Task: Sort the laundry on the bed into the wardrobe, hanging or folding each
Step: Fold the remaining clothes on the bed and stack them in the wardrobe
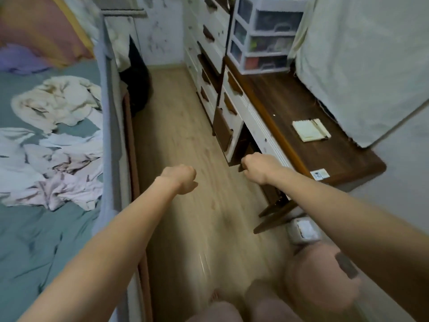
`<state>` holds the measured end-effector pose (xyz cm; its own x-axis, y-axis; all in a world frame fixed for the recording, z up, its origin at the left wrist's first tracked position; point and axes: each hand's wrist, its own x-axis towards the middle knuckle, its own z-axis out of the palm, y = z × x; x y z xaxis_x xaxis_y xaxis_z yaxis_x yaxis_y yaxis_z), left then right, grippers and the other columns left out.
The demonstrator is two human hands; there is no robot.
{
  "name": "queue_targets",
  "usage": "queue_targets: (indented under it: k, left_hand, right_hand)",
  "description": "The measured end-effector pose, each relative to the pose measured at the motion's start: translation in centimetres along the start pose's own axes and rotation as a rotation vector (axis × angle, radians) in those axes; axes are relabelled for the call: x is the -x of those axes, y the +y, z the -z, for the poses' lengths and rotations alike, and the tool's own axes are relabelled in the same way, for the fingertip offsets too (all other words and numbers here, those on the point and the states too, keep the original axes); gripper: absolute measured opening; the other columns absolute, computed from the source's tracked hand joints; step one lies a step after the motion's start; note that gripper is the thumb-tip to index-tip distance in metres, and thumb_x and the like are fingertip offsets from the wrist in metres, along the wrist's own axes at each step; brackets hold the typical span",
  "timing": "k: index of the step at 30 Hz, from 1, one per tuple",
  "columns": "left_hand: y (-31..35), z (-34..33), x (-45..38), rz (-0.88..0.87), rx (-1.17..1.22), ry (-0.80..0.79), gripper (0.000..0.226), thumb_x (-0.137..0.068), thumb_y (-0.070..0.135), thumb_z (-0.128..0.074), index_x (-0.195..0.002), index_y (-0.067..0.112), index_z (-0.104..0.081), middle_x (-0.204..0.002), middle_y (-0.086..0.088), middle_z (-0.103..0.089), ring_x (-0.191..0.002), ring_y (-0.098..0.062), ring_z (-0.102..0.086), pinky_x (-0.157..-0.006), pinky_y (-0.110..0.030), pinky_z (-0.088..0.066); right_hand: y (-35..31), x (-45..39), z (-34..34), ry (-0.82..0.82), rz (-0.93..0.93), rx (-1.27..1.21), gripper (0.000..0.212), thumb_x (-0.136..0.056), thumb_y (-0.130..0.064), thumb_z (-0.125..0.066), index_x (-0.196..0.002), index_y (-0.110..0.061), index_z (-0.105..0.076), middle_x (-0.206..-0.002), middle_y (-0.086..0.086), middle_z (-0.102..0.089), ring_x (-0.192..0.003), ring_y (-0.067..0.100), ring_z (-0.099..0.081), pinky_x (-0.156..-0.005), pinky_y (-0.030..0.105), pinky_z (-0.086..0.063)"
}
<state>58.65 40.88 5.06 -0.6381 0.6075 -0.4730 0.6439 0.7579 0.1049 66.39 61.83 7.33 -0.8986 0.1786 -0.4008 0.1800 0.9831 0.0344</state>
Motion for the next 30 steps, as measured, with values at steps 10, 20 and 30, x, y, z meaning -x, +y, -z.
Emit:
queue_targets:
  k: [10, 20, 30]
  left_hand:
    - [-20.4, 8.0, -4.6, 0.572, 0.069, 0.154, 0.022, -0.096, 0.022, -0.043, -0.111, 0.012, -0.057, -0.113, -0.007, -0.061, -0.104, -0.030, -0.060, -0.072, -0.032, -0.038]
    - [-35.4, -0.7, 7.0, 1.236, 0.435, -0.078, 0.029, -0.097, 0.018, -0.041, -0.121, 0.012, -0.054, -0.128, -0.008, -0.056, -0.118, -0.027, -0.055, -0.088, -0.033, -0.043]
    - [-40.1, -11.0, 9.6, 1.464, 0.778, -0.152, 0.034, -0.098, 0.022, -0.045, -0.129, 0.011, -0.053, -0.137, -0.009, -0.053, -0.125, -0.027, -0.052, -0.099, -0.037, -0.043]
  right_hand:
    - [-16.0, -24.9, 12.6, 0.133, 0.523, 0.271, 0.021, -0.093, -0.018, -0.044, -0.106, -0.008, -0.056, -0.117, 0.016, -0.059, -0.106, 0.034, -0.058, -0.072, 0.031, -0.036]
    - [-42.9, -35.5, 16.0, 0.090, 1.075, 0.607, 0.010, -0.091, -0.008, -0.044, -0.098, -0.012, -0.051, -0.106, 0.012, -0.058, -0.095, 0.031, -0.058, -0.064, 0.029, -0.036]
    - [-57.3, -37.6, 6.2, -0.060, 1.321, 0.775, 0.021, -0.091, -0.012, -0.048, -0.112, -0.011, -0.051, -0.118, 0.011, -0.057, -0.108, 0.030, -0.055, -0.072, 0.032, -0.038]
